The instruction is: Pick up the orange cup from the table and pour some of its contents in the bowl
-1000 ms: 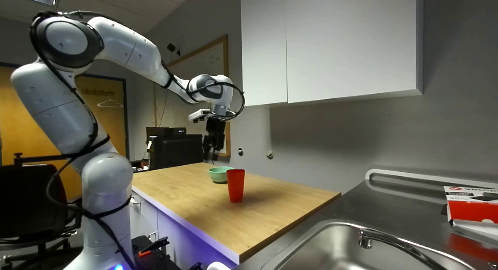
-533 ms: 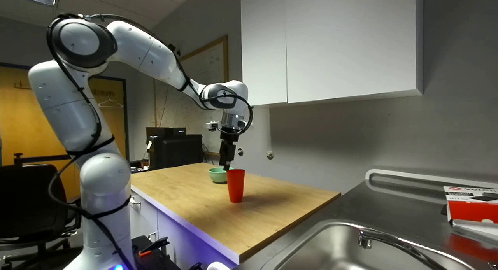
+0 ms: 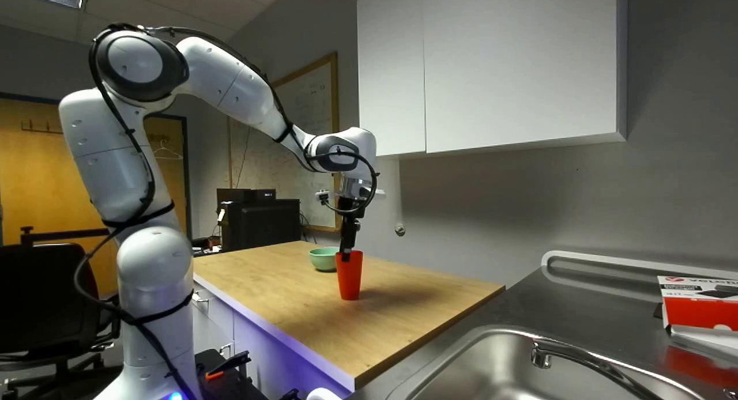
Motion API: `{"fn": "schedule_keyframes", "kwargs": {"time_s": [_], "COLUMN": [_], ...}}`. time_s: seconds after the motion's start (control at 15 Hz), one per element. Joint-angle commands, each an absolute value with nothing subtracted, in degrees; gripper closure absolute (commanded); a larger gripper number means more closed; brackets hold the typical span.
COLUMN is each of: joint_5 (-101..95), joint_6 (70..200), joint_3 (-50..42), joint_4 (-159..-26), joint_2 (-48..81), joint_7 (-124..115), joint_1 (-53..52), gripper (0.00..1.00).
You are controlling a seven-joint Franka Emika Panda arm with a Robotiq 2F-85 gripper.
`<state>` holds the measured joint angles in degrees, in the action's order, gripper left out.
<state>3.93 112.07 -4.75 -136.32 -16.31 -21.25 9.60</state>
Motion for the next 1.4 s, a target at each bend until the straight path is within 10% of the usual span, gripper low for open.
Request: {"fn": "schedule_keyframes", "kwargs": {"time_s": [0.0, 0.67, 1.33], "joint_5": [3.7, 4.3, 0.3], "joint_6": [113.1, 113.4, 106.4], "joint_3": [-5.1, -5.1, 1.0], "joint_4": [-136.0, -135.3, -130.2], "joint_2": [-14.3, -13.5, -14.4], "joint_7": [-23.8, -24.9, -32.0], "joint_1": [10.5, 10.1, 6.2], "gripper": [0.27, 0.99, 0.99]}}
